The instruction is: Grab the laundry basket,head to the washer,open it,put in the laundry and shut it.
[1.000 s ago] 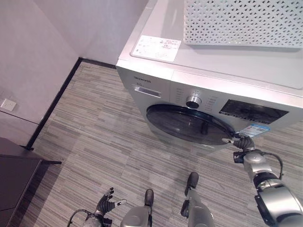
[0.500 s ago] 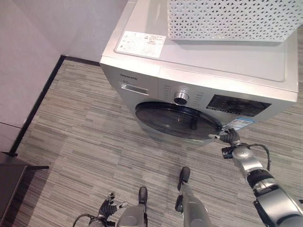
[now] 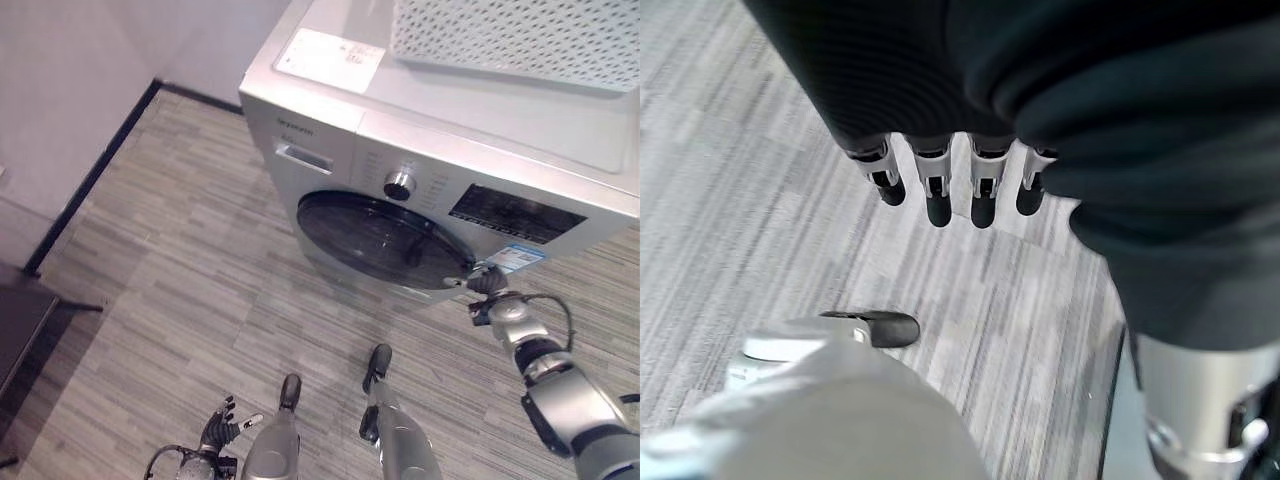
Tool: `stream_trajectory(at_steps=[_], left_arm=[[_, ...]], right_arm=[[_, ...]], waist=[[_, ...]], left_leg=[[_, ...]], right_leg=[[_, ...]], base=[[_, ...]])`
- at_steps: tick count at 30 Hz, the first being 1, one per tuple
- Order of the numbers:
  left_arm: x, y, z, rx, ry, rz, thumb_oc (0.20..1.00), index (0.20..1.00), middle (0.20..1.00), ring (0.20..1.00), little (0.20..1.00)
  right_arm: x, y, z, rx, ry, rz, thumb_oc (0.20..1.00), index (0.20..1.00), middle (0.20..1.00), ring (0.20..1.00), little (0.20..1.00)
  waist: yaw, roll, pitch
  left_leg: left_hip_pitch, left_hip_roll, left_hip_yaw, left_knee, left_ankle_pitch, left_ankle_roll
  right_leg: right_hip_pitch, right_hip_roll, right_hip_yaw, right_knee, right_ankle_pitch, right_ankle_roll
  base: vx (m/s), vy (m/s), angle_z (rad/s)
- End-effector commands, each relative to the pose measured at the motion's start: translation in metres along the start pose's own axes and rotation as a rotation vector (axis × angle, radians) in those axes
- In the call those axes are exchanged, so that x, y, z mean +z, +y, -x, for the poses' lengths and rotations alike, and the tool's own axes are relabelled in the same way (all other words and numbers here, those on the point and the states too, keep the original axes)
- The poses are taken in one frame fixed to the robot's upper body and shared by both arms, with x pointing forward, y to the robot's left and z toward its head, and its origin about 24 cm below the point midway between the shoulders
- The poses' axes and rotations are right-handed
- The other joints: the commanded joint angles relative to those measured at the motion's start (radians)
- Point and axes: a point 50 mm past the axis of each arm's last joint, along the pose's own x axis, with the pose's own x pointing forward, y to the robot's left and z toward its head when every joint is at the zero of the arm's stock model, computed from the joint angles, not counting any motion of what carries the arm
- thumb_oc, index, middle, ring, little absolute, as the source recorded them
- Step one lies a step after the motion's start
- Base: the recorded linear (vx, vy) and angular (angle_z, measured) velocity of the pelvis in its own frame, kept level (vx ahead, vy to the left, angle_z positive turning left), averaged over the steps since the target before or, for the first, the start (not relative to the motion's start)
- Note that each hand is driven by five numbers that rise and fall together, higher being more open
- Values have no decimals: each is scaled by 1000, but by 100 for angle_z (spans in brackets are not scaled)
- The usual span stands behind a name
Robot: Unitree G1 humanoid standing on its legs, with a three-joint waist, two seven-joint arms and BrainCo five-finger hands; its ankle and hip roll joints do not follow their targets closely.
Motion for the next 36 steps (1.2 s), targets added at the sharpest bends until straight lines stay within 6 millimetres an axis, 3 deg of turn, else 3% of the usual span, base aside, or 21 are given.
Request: stream_trajectory(at_steps=[1,9,11,12,16,22,27,34,36], left_arm=[[10,16,1,-7,-42,-92,1000,1000,1000,1000,1000],[10,18,0,-19,-37,-122,1000,1000,1000,1000,1000],[14,18,-2,-7,-46,-116,1000,1000,1000,1000,1000],[14,18,-2,-7,-46,-116,1000,1000,1000,1000,1000],[8,19,-2,13,-16,-103,1000,1000,1000,1000,1000],[4,24,-3,48,15,-90,1000,1000,1000,1000,1000],[1,27,-2,58,34,-84,1000,1000,1000,1000,1000],[2,28,-3,61,38,-76,1000,1000,1000,1000,1000],[9,34,-4,86,5,-36,1000,1000,1000,1000,1000]], right_arm=[[116,17,1,101,-340,49,1000,1000,1000,1000,1000],[143,-7,3,37,-400,87,1000,1000,1000,1000,1000],[172,-10,11,13,-506,0,1000,1000,1000,1000,1000],[172,-10,11,13,-506,0,1000,1000,1000,1000,1000],[206,1,25,37,-628,-47,1000,1000,1000,1000,1000],[236,17,41,65,-735,-70,1000,1000,1000,1000,1000],[240,19,46,69,-773,-98,1000,1000,1000,1000,1000],[226,14,37,53,-705,-133,1000,1000,1000,1000,1000],[206,1,23,-1,-592,-91,1000,1000,1000,1000,1000]], waist=[[108,4,-16],[135,9,-20],[141,3,-19],[141,3,-18],[137,-19,-19],[141,-73,-28],[137,-99,-34],[144,-126,-36],[166,-122,-23]], left_leg=[[-7,-54,-19,7,45,29],[-23,-54,-37,-2,57,28],[-21,-49,-39,-3,56,29],[-20,-49,-39,-3,56,29],[-7,-46,-32,1,47,29],[11,-51,-27,16,27,37],[23,-58,-27,23,17,43],[25,-75,-39,45,1,53],[14,-86,-56,53,1,53]], right_leg=[[68,-114,61,1,-48,65],[53,-110,60,1,-52,66],[56,-106,63,1,-55,66],[56,-106,64,1,-55,66],[72,-101,66,1,-58,65],[94,-104,68,1,-54,70],[112,-109,66,1,-51,73],[132,-124,56,1,-44,78],[135,-132,40,1,-42,81]], base=[[0,0,0],[6,0,2],[18,17,-39],[16,14,-5],[10,9,37],[1,7,-32],[-8,45,11],[-9,23,11],[-20,-5,20]])
